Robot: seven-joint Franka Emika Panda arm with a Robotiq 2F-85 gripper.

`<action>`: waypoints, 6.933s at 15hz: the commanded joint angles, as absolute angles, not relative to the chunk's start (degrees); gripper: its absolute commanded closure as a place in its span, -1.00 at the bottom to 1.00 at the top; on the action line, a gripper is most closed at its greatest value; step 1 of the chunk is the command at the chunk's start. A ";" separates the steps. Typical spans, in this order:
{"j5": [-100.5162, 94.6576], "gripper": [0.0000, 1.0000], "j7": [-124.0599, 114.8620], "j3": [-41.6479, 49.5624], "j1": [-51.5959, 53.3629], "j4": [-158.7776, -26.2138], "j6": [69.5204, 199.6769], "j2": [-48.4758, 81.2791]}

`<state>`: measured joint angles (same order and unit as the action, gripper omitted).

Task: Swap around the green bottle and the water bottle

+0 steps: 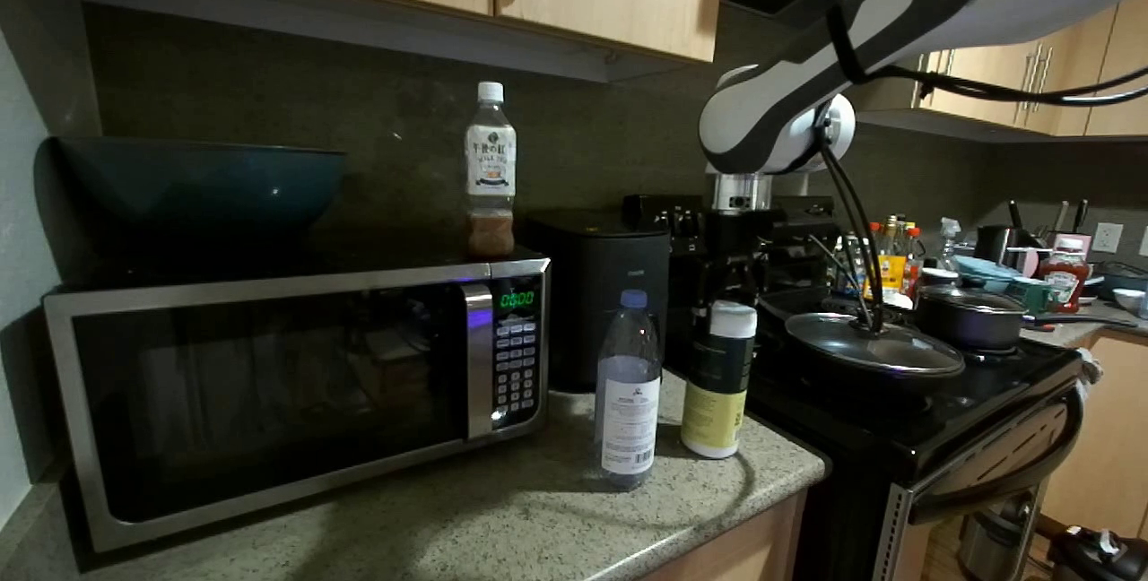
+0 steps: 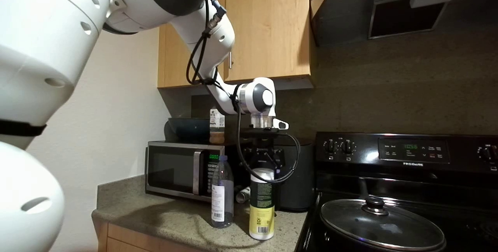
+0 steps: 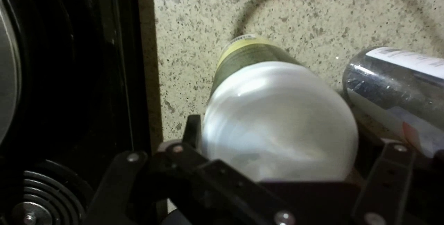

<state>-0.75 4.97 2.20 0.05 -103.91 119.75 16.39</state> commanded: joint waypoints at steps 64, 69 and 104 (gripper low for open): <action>-9.84 -0.35 -3.43 -11.40 15.14 -79.87 111.81 8.56; -11.93 -0.35 -5.89 -11.82 16.12 -83.96 114.28 7.35; -6.09 -0.35 -15.12 -16.92 17.59 -107.70 119.70 -0.98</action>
